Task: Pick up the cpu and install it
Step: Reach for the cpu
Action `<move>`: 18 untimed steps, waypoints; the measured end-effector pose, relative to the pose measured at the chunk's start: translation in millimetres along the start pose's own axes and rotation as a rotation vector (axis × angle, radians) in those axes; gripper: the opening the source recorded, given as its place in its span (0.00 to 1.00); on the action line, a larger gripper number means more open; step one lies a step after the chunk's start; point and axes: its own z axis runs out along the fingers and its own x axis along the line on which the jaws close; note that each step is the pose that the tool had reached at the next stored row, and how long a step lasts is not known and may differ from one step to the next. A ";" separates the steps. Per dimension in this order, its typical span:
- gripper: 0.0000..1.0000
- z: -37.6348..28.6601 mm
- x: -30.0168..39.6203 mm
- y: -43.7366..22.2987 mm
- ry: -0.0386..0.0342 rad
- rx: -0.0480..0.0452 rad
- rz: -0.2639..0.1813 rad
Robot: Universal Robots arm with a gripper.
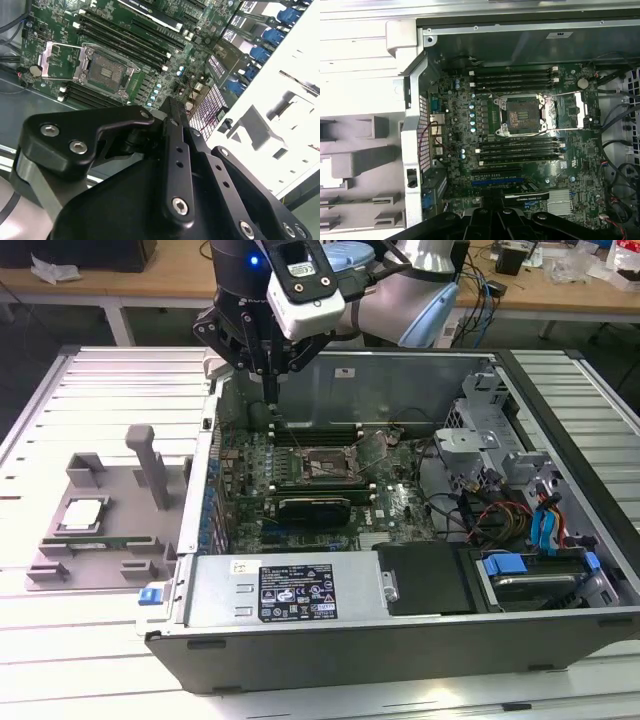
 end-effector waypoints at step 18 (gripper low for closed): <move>0.11 -0.4 15.5 -1.2 0.0000 -0.0001 0.000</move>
